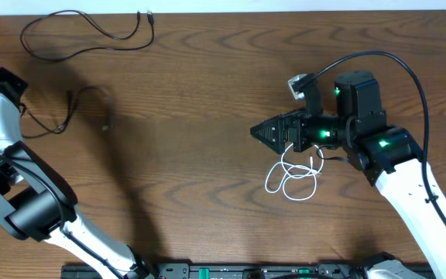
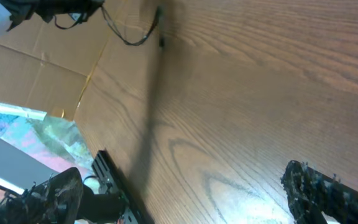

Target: Untangle cables

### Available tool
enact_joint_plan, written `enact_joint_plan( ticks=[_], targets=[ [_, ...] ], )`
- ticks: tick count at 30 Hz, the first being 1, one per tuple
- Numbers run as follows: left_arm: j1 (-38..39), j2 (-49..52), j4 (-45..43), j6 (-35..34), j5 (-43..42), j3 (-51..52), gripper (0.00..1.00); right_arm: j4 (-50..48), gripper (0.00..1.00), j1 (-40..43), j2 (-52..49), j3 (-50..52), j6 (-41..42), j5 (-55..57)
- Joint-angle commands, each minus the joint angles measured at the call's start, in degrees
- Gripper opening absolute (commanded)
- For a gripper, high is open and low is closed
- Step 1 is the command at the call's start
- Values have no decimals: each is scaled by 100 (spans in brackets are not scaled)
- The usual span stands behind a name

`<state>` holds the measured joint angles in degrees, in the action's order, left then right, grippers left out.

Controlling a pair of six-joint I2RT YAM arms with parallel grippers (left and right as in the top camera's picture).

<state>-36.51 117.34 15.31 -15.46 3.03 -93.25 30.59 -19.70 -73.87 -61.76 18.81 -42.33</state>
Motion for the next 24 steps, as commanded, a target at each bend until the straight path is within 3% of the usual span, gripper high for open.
enact_joint_plan(
  ticks=[1, 8, 10, 13, 15, 16, 20, 24],
  targets=[
    [-87, 24, -188, 553, 323, -26, 8, 74, 99, 22, 13, -26, -120, 46],
    [-94, 192, -254, 584, 1132, -26, 10, 205, 99, 20, 13, -26, -131, 192],
    [-94, 267, -210, 584, 1294, -26, 25, 223, 99, 20, 13, -26, -133, 192],
    [-105, 293, -127, 581, 1360, -26, 37, 221, 99, 22, 13, -26, -146, 195],
    [-109, 291, -127, 584, 1360, -26, 63, 223, 99, 22, 13, -26, -173, 195],
    [-109, 291, -114, 584, 1360, -26, 70, 223, 99, 22, 13, -26, -173, 195],
    [-107, 289, 46, 584, 1360, -26, 83, 227, 99, 20, 13, -26, -175, 195],
    [-90, 177, 107, 584, 1357, -26, 84, 245, 99, 22, 13, -26, -221, 192]
  ],
)
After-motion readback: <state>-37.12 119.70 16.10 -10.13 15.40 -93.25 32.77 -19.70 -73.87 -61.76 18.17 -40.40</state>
